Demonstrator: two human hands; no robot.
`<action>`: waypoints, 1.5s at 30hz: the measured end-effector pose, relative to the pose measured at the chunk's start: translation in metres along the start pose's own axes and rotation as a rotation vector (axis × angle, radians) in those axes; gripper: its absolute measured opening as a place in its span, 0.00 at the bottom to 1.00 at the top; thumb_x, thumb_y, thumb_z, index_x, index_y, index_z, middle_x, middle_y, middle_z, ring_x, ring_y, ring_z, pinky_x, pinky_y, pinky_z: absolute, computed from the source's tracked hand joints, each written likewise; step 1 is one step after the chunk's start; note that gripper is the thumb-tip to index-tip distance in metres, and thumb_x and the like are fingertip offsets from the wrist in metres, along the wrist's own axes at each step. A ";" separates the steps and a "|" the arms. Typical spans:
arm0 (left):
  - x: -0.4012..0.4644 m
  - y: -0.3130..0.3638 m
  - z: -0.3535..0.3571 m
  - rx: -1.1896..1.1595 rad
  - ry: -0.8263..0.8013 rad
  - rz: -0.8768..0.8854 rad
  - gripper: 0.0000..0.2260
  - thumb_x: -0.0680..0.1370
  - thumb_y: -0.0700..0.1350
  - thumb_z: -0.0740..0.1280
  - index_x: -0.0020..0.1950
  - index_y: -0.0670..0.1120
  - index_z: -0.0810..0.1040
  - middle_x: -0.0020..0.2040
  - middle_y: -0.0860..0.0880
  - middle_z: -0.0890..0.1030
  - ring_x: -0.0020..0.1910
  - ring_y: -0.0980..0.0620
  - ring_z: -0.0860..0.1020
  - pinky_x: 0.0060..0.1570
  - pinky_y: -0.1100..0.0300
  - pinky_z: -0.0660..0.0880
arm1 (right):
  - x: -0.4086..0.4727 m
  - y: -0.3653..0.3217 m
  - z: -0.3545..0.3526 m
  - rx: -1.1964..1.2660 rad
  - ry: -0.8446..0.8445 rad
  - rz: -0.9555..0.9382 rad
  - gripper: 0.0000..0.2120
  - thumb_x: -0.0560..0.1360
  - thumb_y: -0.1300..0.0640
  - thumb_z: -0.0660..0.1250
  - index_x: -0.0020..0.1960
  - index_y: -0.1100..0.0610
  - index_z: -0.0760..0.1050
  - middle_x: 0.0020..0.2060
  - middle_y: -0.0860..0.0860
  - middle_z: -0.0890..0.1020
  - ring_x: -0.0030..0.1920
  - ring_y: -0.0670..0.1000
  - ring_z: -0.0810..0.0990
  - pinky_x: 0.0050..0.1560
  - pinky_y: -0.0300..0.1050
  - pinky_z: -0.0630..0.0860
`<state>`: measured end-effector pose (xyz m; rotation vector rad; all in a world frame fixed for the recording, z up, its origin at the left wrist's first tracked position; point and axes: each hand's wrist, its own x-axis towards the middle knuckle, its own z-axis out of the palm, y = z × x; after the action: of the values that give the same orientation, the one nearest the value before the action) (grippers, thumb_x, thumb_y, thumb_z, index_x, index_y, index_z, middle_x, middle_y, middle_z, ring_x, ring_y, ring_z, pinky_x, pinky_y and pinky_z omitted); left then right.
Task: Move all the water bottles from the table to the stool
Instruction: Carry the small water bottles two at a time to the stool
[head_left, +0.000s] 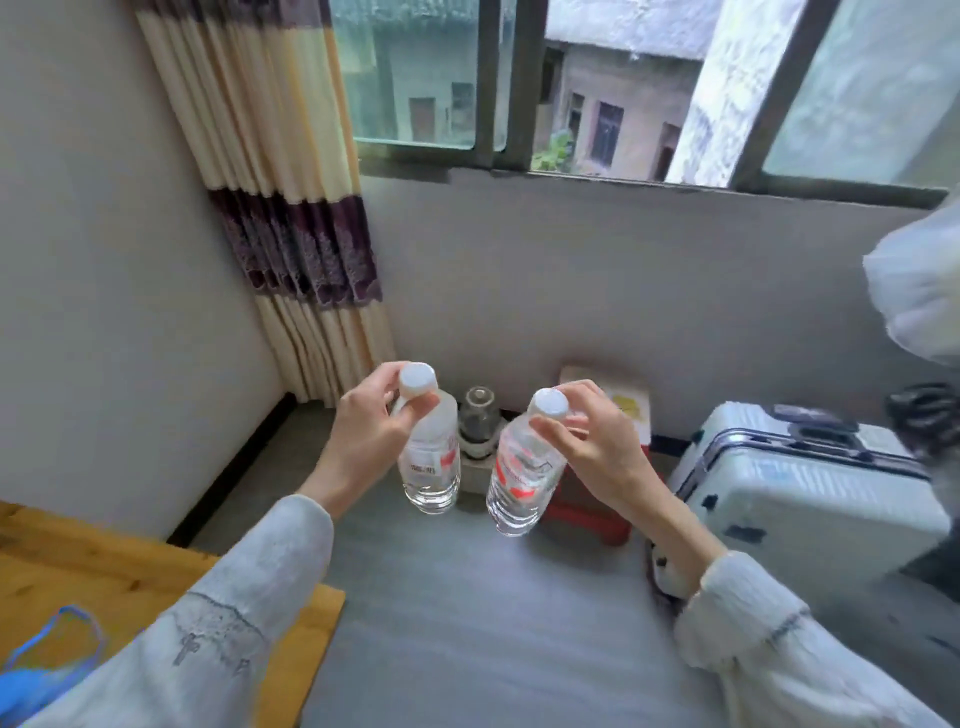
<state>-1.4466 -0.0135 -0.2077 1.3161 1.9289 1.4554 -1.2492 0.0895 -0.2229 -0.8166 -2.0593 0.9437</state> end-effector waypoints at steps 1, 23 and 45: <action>0.001 0.011 0.031 -0.024 -0.058 0.026 0.09 0.73 0.42 0.68 0.53 0.49 0.76 0.48 0.52 0.80 0.52 0.54 0.78 0.54 0.65 0.71 | -0.012 0.012 -0.028 -0.022 0.036 0.026 0.08 0.71 0.58 0.69 0.49 0.60 0.76 0.45 0.50 0.75 0.46 0.48 0.76 0.51 0.44 0.76; -0.067 0.258 0.649 -0.415 -1.178 0.376 0.09 0.71 0.57 0.66 0.49 0.58 0.76 0.45 0.54 0.82 0.43 0.61 0.80 0.36 0.71 0.75 | -0.301 0.180 -0.487 -0.338 1.065 0.709 0.08 0.73 0.55 0.66 0.50 0.56 0.76 0.47 0.51 0.78 0.47 0.49 0.77 0.49 0.40 0.72; -0.258 0.473 1.092 -0.386 -1.645 0.416 0.11 0.70 0.55 0.69 0.48 0.51 0.77 0.47 0.46 0.82 0.50 0.46 0.79 0.53 0.50 0.76 | -0.530 0.314 -0.840 -0.453 1.440 0.946 0.02 0.74 0.57 0.65 0.46 0.54 0.75 0.43 0.52 0.80 0.47 0.56 0.80 0.52 0.54 0.76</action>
<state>-0.2886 0.3592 -0.2623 1.7812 0.3000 0.3407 -0.2100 0.1495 -0.2596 -1.9941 -0.5246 0.0517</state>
